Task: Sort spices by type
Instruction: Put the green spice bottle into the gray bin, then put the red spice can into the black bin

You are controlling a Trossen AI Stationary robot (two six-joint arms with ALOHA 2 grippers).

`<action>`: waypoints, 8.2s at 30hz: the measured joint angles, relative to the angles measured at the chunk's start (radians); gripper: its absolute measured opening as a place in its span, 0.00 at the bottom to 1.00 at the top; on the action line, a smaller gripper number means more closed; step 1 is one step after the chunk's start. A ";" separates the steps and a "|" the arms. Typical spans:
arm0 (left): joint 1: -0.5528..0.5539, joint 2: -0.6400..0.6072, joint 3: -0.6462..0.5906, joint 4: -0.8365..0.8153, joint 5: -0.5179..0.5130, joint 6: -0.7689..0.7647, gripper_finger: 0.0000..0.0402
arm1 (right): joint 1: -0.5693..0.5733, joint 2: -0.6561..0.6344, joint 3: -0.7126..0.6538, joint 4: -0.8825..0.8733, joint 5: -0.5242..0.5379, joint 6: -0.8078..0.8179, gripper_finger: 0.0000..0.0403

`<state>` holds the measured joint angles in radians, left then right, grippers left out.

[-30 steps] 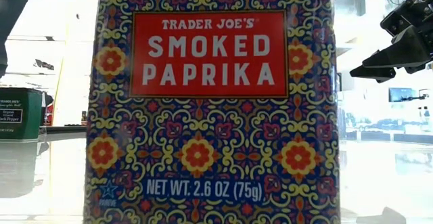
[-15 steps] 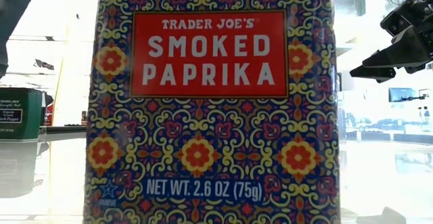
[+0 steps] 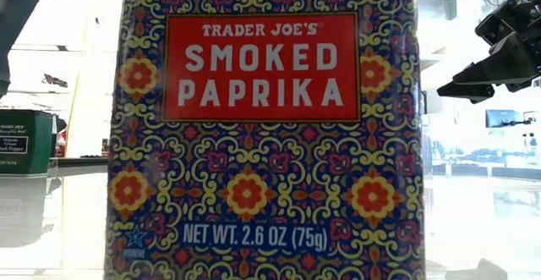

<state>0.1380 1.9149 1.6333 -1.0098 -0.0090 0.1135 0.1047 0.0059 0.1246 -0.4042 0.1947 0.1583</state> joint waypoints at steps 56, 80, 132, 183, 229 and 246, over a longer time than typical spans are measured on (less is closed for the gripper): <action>0.003 0.003 -0.011 -0.004 -0.060 -0.015 0.51 | 0.000 0.000 0.000 0.000 0.000 0.000 0.62; 0.008 0.003 -0.050 0.029 -0.048 -0.022 0.51 | 0.000 0.000 0.000 0.000 0.000 0.000 0.62; 0.008 0.001 0.019 -0.048 -0.049 -0.011 0.63 | 0.000 0.000 0.000 0.000 0.000 0.000 0.62; 0.120 -1.093 -0.809 0.479 -0.122 0.036 0.63 | 0.000 0.000 0.000 0.000 0.000 0.000 0.62; 0.130 -0.996 -0.864 0.554 -0.180 -0.294 0.63 | 0.000 0.000 0.000 0.000 0.000 0.000 0.62; 0.130 -0.997 -0.864 0.568 -0.160 -0.579 0.63 | 0.000 0.000 0.000 0.000 0.000 -0.001 0.62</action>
<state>0.2684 0.9180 0.7689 -0.4419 -0.1692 -0.4654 0.1051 0.0055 0.1244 -0.4042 0.1945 0.1574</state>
